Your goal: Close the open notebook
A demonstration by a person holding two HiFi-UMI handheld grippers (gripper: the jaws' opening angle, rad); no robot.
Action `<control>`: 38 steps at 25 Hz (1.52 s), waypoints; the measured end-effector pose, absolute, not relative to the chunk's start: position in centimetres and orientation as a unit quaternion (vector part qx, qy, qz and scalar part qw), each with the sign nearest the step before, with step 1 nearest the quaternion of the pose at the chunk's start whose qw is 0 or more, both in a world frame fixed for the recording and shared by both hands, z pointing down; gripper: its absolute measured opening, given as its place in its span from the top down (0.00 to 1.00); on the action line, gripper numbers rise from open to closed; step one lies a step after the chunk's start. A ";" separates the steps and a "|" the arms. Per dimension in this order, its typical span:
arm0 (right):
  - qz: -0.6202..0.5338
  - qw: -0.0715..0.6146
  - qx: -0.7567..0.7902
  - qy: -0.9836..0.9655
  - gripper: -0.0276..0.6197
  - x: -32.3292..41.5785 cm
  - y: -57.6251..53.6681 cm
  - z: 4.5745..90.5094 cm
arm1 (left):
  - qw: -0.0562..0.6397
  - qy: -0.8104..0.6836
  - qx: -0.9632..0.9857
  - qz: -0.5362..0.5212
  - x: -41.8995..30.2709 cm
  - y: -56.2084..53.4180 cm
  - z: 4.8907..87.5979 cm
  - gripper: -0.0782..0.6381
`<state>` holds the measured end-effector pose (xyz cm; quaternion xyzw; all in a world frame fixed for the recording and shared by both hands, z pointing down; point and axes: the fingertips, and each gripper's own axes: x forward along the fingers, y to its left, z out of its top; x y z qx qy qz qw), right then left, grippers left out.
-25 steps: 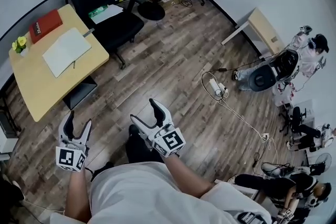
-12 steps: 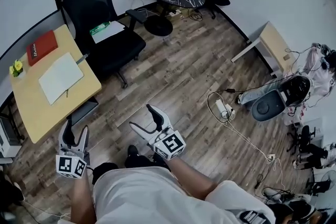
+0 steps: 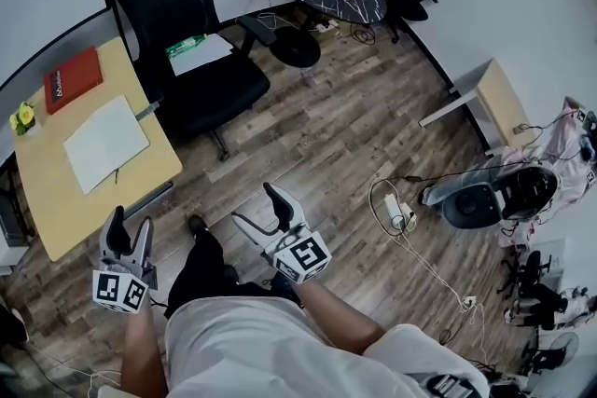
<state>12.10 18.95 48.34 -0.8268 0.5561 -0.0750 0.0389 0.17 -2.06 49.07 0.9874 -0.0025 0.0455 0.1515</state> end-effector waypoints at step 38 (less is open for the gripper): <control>-0.089 -0.039 -0.514 0.853 0.36 27.0 -25.7 49.1 | 0.331 -0.324 0.884 -0.065 6.9 -27.8 55.6 0.49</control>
